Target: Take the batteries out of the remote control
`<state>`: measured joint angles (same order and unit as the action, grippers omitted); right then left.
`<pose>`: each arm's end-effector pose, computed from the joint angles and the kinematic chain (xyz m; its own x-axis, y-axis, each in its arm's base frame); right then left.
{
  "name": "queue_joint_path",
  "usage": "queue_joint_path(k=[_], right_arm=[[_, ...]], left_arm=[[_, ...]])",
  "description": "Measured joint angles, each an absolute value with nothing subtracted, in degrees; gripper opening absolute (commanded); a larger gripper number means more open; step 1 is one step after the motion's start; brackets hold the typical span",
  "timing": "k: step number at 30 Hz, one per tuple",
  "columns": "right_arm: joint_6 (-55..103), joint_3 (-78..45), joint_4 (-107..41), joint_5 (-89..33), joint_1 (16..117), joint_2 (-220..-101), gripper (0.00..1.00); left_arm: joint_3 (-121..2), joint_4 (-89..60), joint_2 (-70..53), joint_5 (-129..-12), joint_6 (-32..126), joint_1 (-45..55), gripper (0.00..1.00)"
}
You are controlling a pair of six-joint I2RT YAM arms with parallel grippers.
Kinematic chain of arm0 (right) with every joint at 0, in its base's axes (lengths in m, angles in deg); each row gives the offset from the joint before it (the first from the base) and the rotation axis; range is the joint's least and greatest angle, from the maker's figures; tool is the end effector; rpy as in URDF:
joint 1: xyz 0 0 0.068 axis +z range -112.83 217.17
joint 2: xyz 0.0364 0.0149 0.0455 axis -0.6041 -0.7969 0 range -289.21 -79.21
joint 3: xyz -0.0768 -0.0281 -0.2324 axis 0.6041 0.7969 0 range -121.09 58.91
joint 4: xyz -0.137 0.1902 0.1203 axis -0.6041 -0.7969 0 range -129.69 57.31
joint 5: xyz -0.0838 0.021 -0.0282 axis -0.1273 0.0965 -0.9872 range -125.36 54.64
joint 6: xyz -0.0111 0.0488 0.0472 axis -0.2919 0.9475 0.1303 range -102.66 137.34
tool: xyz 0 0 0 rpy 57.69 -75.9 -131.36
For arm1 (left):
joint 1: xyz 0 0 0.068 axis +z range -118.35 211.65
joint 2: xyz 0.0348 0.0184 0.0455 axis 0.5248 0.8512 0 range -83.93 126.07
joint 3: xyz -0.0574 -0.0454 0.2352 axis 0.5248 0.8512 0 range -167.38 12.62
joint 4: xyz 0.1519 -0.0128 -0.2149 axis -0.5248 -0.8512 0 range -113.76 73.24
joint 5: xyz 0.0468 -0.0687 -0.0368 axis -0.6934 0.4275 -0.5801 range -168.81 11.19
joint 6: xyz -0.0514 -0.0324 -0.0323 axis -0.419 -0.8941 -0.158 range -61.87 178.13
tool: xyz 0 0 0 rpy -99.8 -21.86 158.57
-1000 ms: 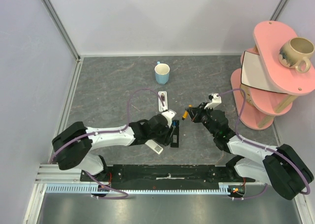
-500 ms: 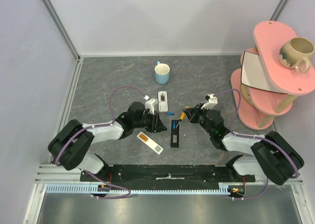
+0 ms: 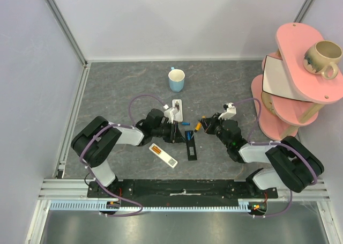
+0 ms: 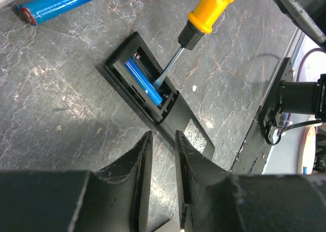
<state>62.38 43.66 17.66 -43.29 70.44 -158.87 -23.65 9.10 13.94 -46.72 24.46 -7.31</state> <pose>0.2246 0.1382 0.1179 -0.4488 0.5438 -0.7091 -0.1612 0.7313 0.6628 0.2310 -0.2247 0.0881 -0.8592 0.0908 -0.5035 0.4707 0.5261 -0.7083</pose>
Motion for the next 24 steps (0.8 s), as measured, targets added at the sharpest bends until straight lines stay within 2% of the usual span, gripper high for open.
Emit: queue_joint_path(k=[24], right_arm=[[62.88, 42.98, 22.05, -44.20, 70.44, -162.08, 0.00]], left_arm=[[-28.11, 5.08, 18.16, -50.96, 24.52, -7.31, 0.24]])
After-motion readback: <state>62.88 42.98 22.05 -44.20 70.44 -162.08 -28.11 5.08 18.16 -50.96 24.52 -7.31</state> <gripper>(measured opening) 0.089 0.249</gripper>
